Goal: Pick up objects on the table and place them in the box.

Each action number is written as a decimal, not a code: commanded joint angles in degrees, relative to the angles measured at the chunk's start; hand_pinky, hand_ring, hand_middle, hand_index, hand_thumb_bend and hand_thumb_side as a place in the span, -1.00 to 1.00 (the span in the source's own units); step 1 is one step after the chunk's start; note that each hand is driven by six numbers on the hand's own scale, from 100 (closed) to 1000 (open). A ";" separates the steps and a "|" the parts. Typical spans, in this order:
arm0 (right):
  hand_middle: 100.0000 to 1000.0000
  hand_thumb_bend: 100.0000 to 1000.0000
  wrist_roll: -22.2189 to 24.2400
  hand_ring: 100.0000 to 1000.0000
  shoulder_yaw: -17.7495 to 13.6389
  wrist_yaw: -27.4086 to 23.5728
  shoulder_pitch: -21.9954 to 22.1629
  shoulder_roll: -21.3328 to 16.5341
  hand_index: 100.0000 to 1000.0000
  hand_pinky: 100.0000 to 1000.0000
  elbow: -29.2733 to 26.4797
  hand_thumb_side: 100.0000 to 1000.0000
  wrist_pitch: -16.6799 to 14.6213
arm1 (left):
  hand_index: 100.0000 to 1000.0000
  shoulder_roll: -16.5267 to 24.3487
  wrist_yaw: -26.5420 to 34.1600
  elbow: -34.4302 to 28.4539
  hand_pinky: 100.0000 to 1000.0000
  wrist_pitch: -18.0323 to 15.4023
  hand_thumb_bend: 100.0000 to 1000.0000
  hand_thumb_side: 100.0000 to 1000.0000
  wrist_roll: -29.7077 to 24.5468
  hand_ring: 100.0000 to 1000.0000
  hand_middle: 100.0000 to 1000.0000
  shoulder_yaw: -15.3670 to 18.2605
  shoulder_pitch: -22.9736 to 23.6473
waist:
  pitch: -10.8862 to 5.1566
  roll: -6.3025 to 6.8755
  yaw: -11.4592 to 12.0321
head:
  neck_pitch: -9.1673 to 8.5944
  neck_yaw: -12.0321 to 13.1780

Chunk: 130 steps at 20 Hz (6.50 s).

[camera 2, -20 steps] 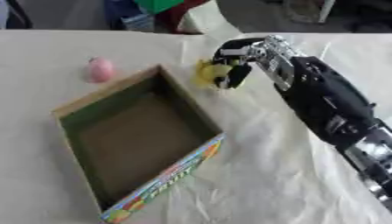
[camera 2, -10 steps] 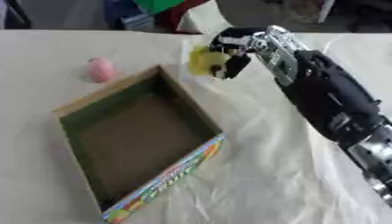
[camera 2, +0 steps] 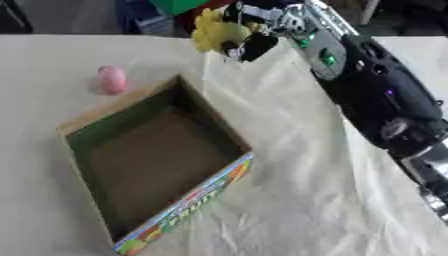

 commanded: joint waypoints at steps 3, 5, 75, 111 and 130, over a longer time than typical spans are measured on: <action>-0.66 -1.00 1.16 0.03 1.80 -2.29 -2.24 -1.23 -0.23 -0.01 -5.13 -0.73 0.73 | 0.39 1.32 0.02 -0.97 -0.12 -0.18 -1.00 0.90 -0.18 0.17 0.22 0.02 -0.40 | -0.86 0.25 0.02 | -0.49 -0.43; -0.66 -1.00 2.13 0.03 2.91 -2.74 -2.64 -0.57 -0.23 -0.01 -5.96 -0.74 0.88 | 0.39 1.31 0.03 -0.97 -0.12 -0.17 -1.00 0.89 -0.23 0.17 0.22 -0.03 -0.40 | -0.84 0.29 0.02 | -0.49 -0.47; 0.54 -1.00 22.98 0.66 4.95 -3.70 -2.61 4.20 1.00 0.41 -10.03 -0.48 -7.64 | 0.39 1.61 0.39 -0.97 -0.11 0.05 -1.00 0.89 -0.31 0.18 0.23 0.04 -0.64 | -1.26 -0.11 -0.33 | -0.43 -1.09; -0.01 -1.00 -6.89 0.34 -29.48 -18.07 17.38 -7.18 0.63 0.25 -38.19 -0.55 16.93 | 0.58 30.83 -9.45 -0.97 -0.09 5.96 -1.00 0.37 0.51 0.24 0.32 1.03 -6.79 | 2.62 1.22 -2.87 | -3.69 0.07; -0.04 -1.00 -24.95 0.31 -27.60 -22.96 20.19 -4.34 0.61 0.26 -37.31 -0.51 16.86 | 0.83 43.79 -22.62 10.06 0.25 12.78 -0.53 0.80 -17.52 0.54 0.53 -9.85 -22.25 | 2.67 1.48 -3.68 | -3.96 3.27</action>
